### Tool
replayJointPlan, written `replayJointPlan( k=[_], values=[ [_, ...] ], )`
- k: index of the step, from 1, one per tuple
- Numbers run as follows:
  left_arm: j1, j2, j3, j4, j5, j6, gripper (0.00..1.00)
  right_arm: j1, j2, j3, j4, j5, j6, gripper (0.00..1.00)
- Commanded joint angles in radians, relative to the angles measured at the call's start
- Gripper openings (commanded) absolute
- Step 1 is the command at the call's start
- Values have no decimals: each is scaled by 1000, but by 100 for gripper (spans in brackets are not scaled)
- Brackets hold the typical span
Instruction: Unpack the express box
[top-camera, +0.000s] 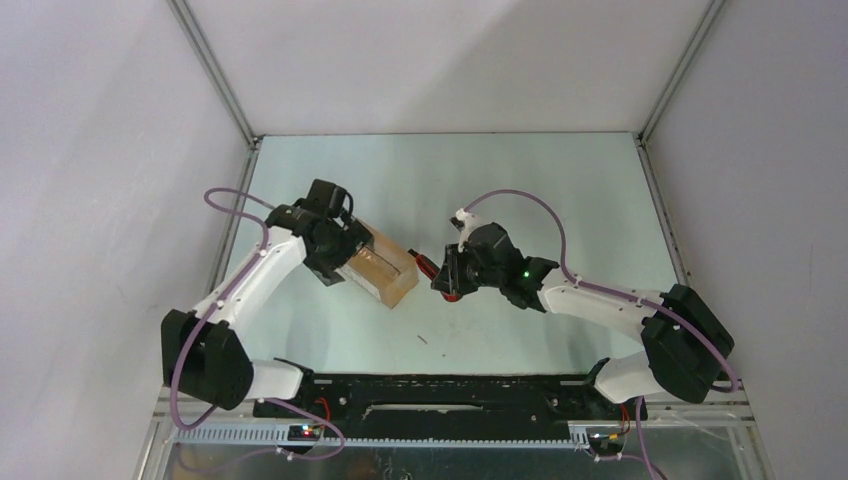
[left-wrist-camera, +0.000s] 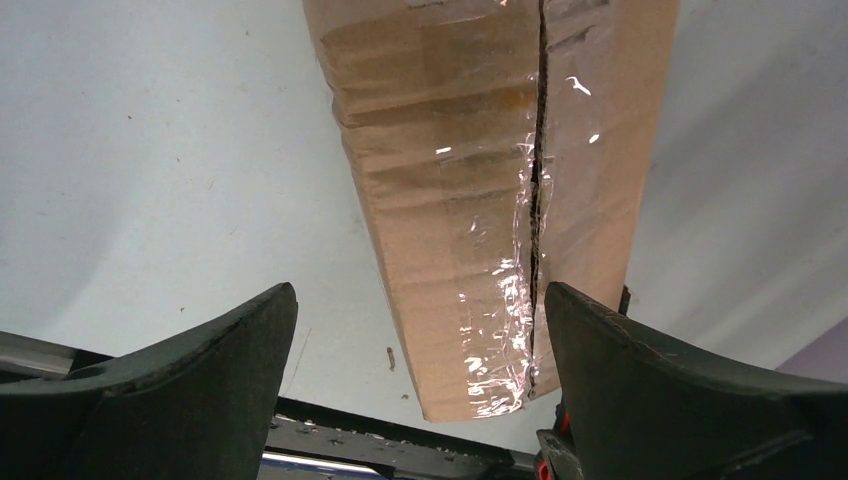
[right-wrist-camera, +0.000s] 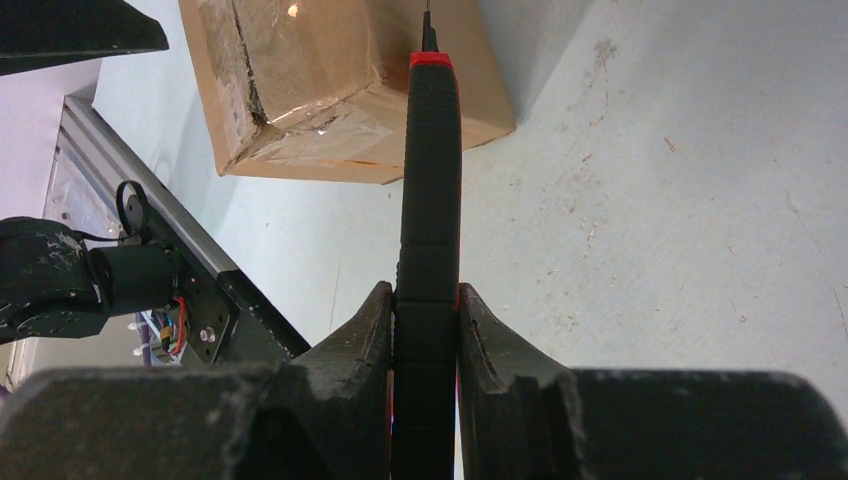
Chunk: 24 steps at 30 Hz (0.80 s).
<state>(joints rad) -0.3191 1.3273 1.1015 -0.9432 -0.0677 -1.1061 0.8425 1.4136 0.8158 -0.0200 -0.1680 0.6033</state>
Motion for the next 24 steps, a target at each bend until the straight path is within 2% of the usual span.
replayJointPlan(
  k=[1, 7, 14, 24],
  values=[
    [-8, 25, 56, 1, -16, 20, 96, 9, 3, 8, 57, 15, 10, 0],
    [-8, 61, 33, 23, 4, 23, 95, 12, 4, 8, 54, 17, 10, 0],
    [-8, 81, 0, 42, 22, 12, 88, 16, 6, 8, 55, 24, 10, 0],
    [-8, 45, -1, 9, 26, 7, 66, 19, 12, 8, 63, 34, 13, 0]
  ],
)
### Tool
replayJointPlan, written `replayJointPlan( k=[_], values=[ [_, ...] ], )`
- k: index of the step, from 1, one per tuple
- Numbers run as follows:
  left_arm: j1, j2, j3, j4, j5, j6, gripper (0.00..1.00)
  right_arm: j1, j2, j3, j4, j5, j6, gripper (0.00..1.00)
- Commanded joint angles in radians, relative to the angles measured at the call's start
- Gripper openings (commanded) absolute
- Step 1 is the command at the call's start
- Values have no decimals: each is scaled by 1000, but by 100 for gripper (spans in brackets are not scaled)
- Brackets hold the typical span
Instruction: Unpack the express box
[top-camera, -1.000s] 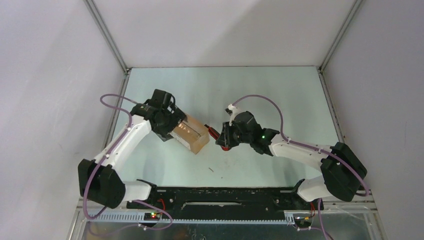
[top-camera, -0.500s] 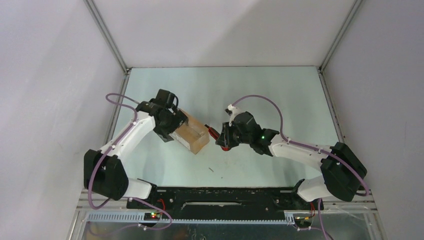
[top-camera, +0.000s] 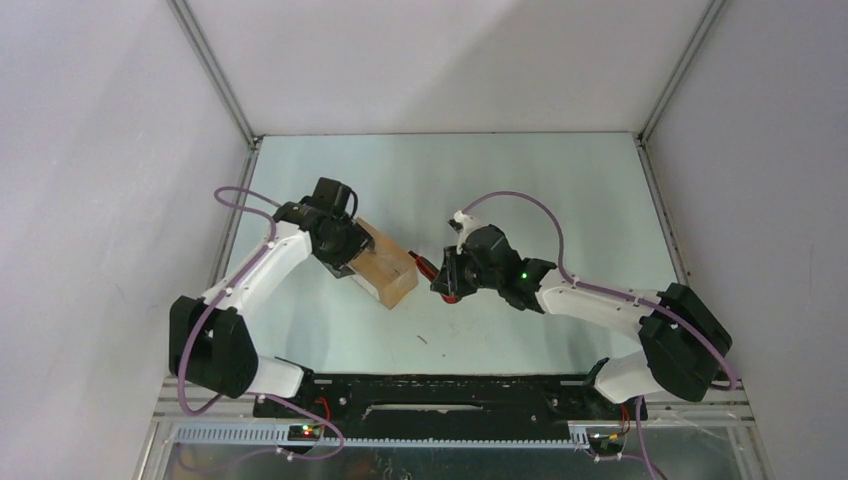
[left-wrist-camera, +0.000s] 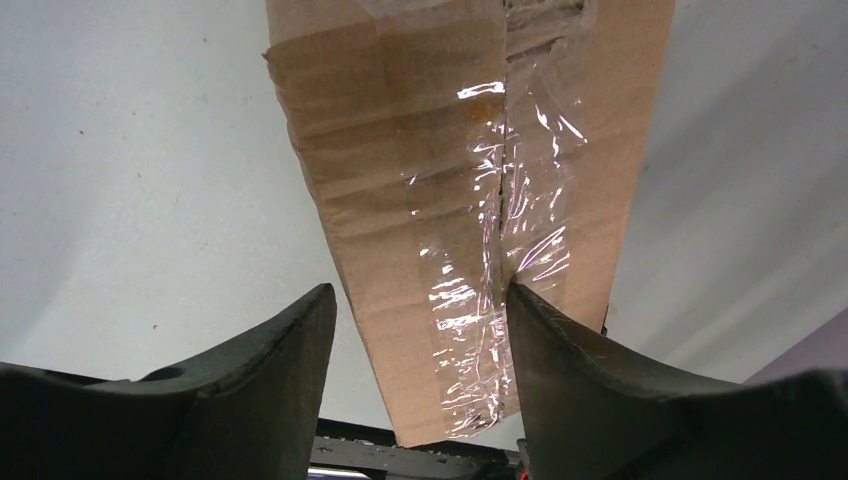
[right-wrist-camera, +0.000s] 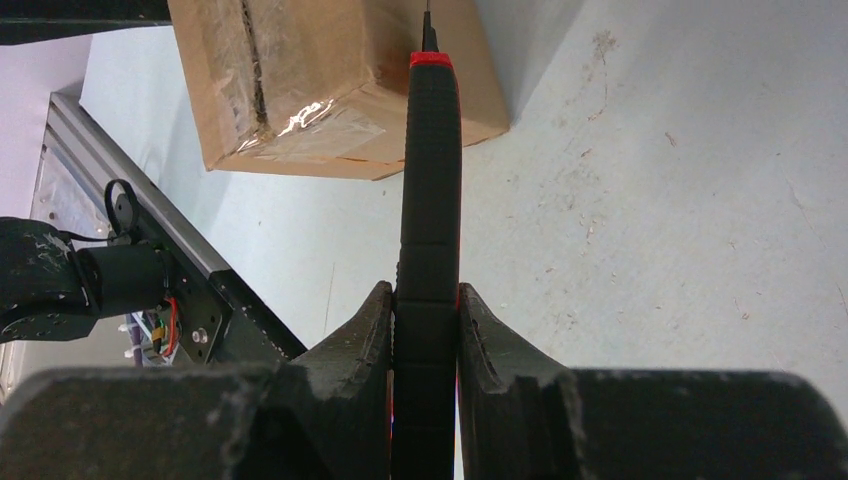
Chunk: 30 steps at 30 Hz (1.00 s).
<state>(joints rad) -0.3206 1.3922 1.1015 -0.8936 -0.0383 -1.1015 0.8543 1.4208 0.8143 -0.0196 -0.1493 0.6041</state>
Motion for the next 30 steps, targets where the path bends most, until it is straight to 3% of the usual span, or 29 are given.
replayJointPlan(
  k=[1, 7, 16, 17, 19, 21, 22, 30],
  values=[
    [-7, -26, 2, -43, -2, 2, 64, 7, 2, 9, 63, 15, 13, 0],
    [-7, -56, 37, -64, -6, 2, 51, -14, -39, 8, 23, 25, 35, 0],
    [-8, -68, 38, -52, 5, 4, 40, -40, -153, -40, -11, -7, 66, 0],
    [-8, -67, 34, -46, 9, 6, 42, -35, -158, -40, -8, -8, 67, 0],
    [-11, -66, 23, -32, 17, 11, 61, -22, -160, -40, 5, -6, 66, 0],
    [-16, -62, 15, -28, 16, 12, 69, -15, -149, -31, 7, 2, 68, 0],
    [-18, -57, 7, -27, 16, 10, 78, -10, -146, -24, 6, 11, 65, 0],
    [-18, -30, -54, -10, -10, -10, 80, 47, -197, 14, -51, 109, 21, 0]
  ],
)
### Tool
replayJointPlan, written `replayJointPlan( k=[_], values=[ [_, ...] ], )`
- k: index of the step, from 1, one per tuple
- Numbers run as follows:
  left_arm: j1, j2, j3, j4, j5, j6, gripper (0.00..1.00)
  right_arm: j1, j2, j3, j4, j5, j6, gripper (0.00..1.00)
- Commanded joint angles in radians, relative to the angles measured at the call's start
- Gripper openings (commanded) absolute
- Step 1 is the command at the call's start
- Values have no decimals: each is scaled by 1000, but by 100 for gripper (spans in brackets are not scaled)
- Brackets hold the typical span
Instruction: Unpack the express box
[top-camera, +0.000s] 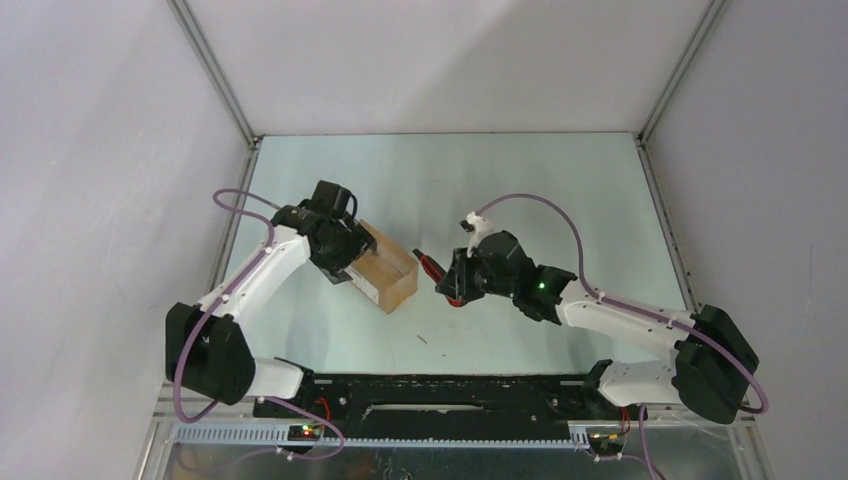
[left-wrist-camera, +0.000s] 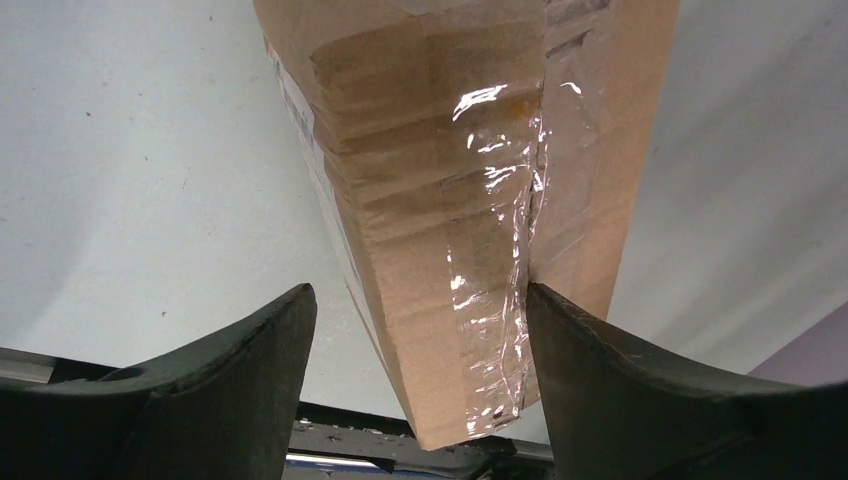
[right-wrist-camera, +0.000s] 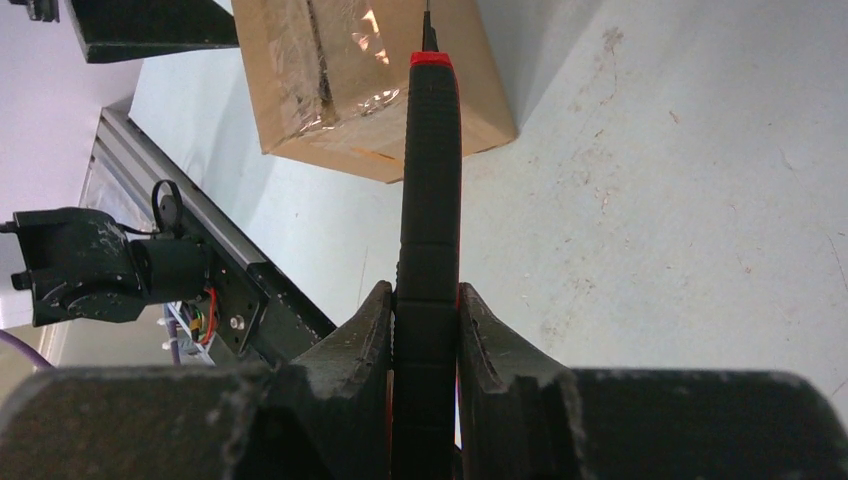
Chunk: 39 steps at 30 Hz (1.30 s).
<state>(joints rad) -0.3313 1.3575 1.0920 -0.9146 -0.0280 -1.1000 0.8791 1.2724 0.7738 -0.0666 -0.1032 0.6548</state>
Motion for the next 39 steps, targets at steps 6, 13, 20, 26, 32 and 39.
replayJointPlan(
  k=[6, 13, 20, 26, 32, 39],
  values=[
    [-11, 47, -78, 34, -14, -14, 83, 49, -26, 55, -5, 72, -30, 0],
    [-10, 86, -83, 41, -5, -8, 82, 76, -24, 55, -28, 102, -17, 0],
    [-10, 8, -78, 53, 19, -15, 59, 78, -87, 19, -66, 143, 21, 0],
    [-9, -62, -131, 152, 112, -41, 52, 66, -161, -74, 18, 1, 132, 0],
    [-9, -126, -152, 184, 123, -68, 52, 67, -202, -167, 108, -25, 272, 0],
    [-8, -136, -160, 186, 129, -86, 45, 62, -285, -290, 242, -45, 386, 0]
  ],
)
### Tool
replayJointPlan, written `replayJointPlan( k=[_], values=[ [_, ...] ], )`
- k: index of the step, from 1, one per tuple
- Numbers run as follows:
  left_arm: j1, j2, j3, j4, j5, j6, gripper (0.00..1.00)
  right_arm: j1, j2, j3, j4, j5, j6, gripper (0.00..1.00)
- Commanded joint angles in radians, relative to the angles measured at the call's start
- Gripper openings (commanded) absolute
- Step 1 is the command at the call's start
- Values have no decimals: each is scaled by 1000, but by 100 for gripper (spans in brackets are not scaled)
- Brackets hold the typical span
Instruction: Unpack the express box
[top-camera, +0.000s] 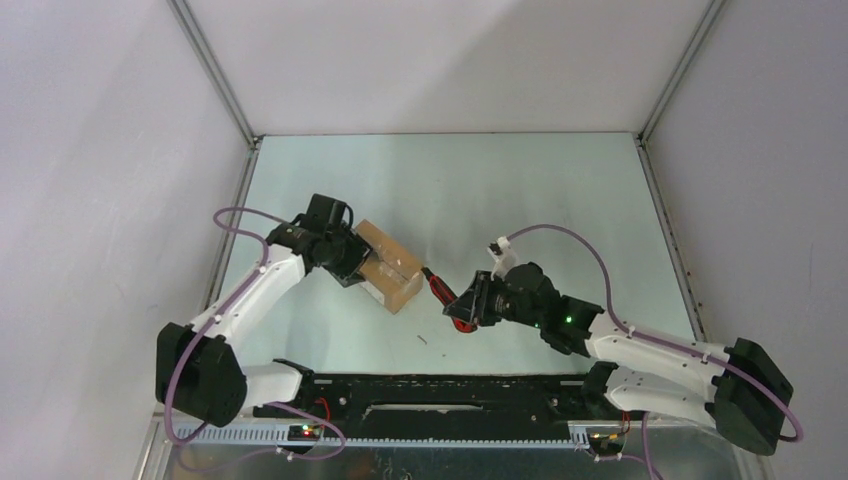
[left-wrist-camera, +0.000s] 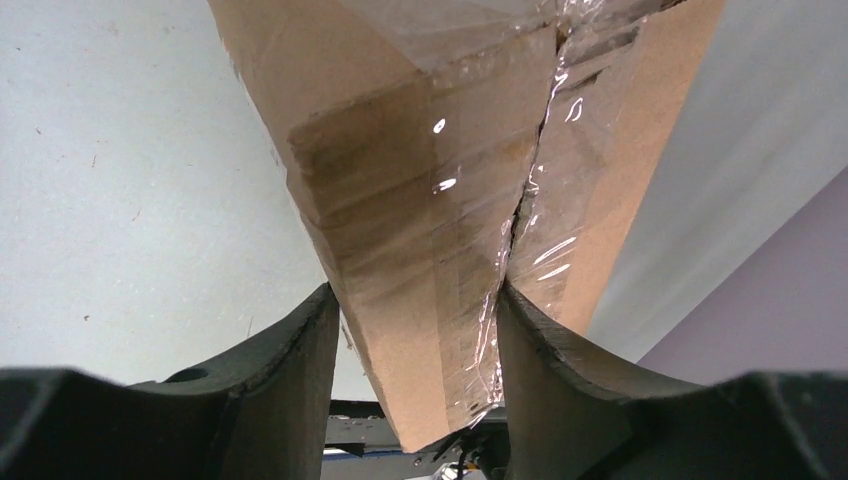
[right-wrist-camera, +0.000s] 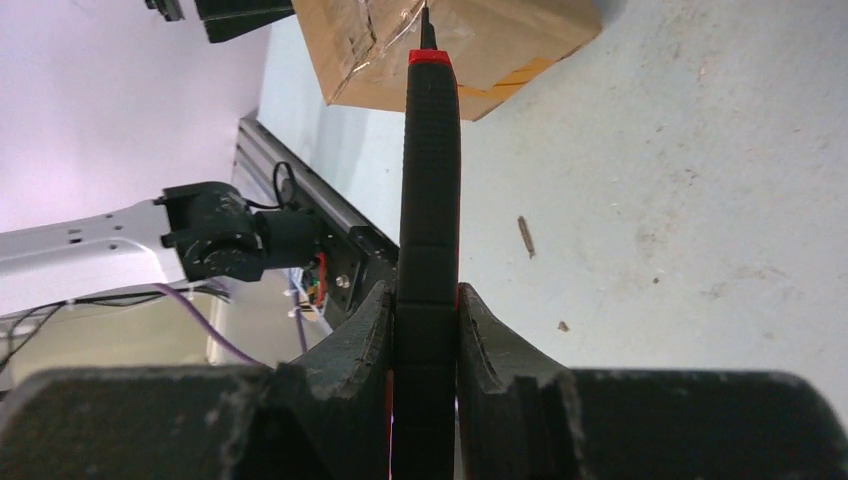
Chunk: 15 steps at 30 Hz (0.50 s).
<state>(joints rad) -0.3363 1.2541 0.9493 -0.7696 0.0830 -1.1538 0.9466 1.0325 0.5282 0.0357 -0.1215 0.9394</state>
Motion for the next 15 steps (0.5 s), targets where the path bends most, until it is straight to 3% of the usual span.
replayJointPlan(
  k=[1, 15],
  values=[
    [-3, -32, -19, 42, 18, -34, 44, -8, -52, -59, 162, -29, 117, 0],
    [-1, -43, -71, 105, 56, -60, 43, -55, -13, -193, 463, -146, 251, 0]
  ],
)
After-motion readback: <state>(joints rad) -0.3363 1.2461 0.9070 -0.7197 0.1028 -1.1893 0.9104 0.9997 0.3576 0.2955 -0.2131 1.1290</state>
